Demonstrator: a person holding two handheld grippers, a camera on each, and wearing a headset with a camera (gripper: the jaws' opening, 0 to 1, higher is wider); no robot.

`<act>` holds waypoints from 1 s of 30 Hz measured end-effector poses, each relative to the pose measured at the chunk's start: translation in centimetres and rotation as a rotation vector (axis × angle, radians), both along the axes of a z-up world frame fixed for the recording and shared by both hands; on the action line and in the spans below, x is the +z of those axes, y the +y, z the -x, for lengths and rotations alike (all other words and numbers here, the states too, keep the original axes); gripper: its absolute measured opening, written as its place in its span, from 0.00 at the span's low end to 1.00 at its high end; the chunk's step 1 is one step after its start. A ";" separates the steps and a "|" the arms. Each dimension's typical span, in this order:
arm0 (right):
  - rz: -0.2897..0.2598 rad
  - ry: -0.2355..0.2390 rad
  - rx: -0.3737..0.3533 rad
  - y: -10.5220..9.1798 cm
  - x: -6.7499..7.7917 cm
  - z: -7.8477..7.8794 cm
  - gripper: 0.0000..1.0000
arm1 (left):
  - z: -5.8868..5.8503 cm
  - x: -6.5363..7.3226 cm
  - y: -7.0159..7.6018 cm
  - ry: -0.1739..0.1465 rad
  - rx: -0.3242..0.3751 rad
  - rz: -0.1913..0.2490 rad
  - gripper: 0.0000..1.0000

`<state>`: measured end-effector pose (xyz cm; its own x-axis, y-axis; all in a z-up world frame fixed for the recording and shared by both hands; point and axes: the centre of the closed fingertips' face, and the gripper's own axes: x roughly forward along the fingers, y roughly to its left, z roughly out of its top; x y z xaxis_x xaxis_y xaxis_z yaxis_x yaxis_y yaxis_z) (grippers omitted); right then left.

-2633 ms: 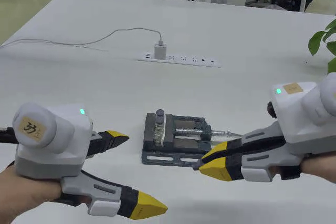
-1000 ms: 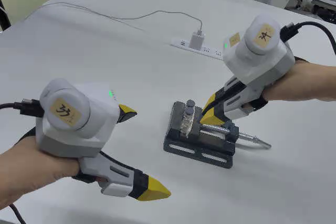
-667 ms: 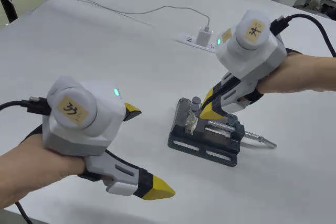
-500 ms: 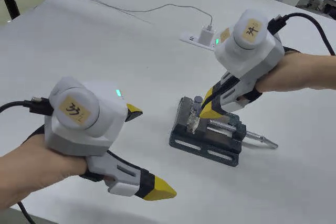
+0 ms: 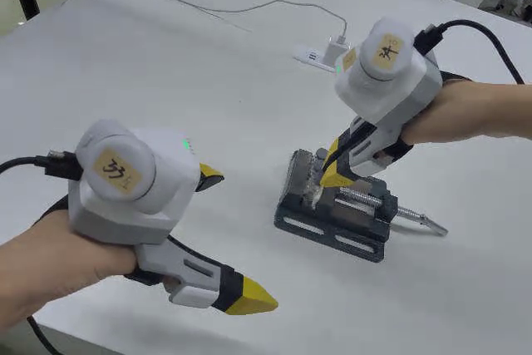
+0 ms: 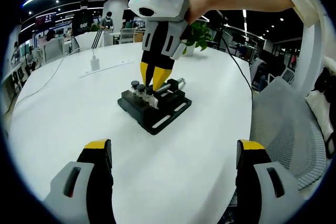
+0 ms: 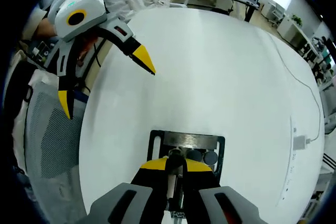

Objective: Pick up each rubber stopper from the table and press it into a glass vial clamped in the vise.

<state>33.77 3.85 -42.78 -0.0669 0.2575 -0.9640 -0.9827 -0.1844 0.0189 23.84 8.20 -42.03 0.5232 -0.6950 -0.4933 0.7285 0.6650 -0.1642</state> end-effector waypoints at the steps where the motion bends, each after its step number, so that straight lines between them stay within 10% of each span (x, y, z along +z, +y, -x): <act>1: -0.002 0.004 -0.003 0.2 0.0 0.1 0.05 | 0.0 0.0 0.0 0.001 0.000 0.001 0.99; 30: 0.239 -0.031 -0.009 0.3 -0.4 0.5 0.03 | 0.3 -0.5 0.1 0.014 0.002 0.003 0.98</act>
